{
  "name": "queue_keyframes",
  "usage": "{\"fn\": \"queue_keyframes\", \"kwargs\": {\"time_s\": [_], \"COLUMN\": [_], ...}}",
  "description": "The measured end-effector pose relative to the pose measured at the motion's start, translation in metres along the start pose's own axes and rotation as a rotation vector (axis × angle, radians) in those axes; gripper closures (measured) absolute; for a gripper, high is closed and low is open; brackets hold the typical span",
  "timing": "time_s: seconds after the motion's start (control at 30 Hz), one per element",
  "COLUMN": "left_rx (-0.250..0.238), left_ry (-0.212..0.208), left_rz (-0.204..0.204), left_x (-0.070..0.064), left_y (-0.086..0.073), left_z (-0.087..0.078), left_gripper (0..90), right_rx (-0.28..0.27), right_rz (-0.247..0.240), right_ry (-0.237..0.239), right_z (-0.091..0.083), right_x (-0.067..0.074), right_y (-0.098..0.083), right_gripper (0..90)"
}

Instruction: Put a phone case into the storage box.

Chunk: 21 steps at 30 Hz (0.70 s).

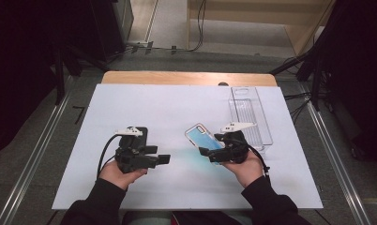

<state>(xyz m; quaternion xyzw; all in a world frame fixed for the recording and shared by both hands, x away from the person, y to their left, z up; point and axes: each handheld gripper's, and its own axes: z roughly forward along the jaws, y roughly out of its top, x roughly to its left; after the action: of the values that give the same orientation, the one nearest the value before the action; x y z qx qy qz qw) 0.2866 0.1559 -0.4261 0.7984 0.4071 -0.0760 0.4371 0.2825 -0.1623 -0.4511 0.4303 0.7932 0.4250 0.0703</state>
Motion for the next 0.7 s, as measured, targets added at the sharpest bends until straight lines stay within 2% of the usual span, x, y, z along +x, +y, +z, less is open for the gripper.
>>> {"fn": "queue_keyframes", "kwargs": {"time_s": [0.3, 0.4, 0.63, 0.7], "left_rx": [0.000, -0.003, -0.005, -0.013], "left_ry": [0.027, 0.060, 0.070, 0.069], "left_rz": [-0.022, -0.023, -0.029, -0.029], "left_x": [-0.003, -0.003, -0.006, -0.005], "left_y": [0.019, 0.021, 0.024, 0.025], "left_z": [0.009, 0.013, 0.020, 0.021], "left_gripper": [21.7, 21.7, 21.8, 21.8], "right_rx": [-0.025, -0.040, -0.049, -0.054], "right_rz": [0.048, 0.069, 0.071, 0.084], "right_ry": [0.009, 0.011, -0.009, -0.006], "right_z": [0.009, 0.012, 0.021, 0.024], "right_x": [0.008, 0.009, 0.013, 0.015], "right_y": [0.001, 0.001, 0.001, 0.001], "right_gripper": [15.0, 15.0, 15.0, 15.0]}}
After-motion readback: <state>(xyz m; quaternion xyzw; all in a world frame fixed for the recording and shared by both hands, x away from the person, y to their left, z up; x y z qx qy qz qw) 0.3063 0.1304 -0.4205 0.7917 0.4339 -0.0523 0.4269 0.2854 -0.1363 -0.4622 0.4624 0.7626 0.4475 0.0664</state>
